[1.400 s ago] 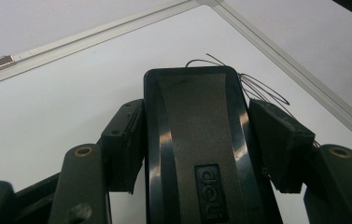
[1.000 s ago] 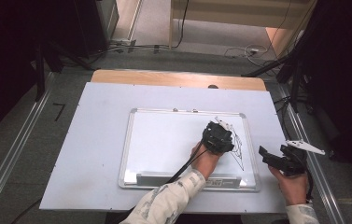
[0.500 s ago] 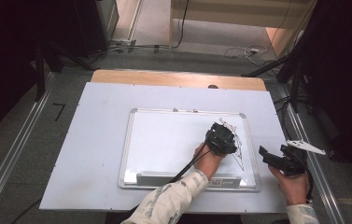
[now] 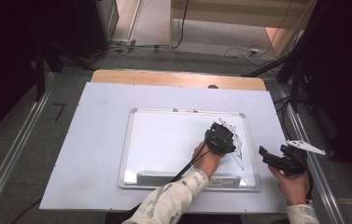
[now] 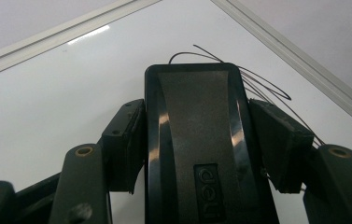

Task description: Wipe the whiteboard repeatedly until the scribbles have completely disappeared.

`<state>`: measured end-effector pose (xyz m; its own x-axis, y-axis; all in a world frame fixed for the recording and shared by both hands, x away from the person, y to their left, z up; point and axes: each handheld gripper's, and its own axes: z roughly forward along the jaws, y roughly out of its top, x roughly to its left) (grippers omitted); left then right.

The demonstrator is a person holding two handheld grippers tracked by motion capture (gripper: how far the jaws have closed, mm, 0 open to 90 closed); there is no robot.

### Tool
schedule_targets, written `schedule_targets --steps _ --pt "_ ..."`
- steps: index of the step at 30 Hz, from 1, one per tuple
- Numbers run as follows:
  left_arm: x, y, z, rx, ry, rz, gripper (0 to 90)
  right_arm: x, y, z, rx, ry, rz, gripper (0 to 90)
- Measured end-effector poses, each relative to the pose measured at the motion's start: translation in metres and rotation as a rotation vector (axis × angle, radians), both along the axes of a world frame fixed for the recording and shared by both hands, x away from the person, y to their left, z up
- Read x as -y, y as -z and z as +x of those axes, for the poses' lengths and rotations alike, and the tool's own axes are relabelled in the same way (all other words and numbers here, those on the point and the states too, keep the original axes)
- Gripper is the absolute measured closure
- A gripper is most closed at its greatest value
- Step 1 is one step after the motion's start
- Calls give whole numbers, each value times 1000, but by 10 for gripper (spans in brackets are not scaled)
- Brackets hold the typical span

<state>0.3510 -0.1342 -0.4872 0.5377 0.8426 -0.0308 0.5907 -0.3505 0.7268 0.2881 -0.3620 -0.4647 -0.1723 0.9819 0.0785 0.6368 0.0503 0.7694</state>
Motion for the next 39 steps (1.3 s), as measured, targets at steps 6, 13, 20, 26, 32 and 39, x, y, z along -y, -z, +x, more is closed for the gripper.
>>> schedule_targets --steps 6,13,20,26,32,39 --pt "-4 0 4 7 -27 7 396 1 0 0 0 2 2 114" --pt "-7 1 7 20 -58 14 395 1 0 0 0 2 2 115" --pt "1 1 1 20 -27 12 396 0 0 0 -1 -1 0 115" --pt "7 1 -1 19 9 12 396 0 0 0 -3 2 2 116" --pt "12 1 -4 20 40 7 396 0 0 0 -1 0 0 115" --pt "12 0 -4 14 45 2 395 0 0 0 -1 1 0 116"
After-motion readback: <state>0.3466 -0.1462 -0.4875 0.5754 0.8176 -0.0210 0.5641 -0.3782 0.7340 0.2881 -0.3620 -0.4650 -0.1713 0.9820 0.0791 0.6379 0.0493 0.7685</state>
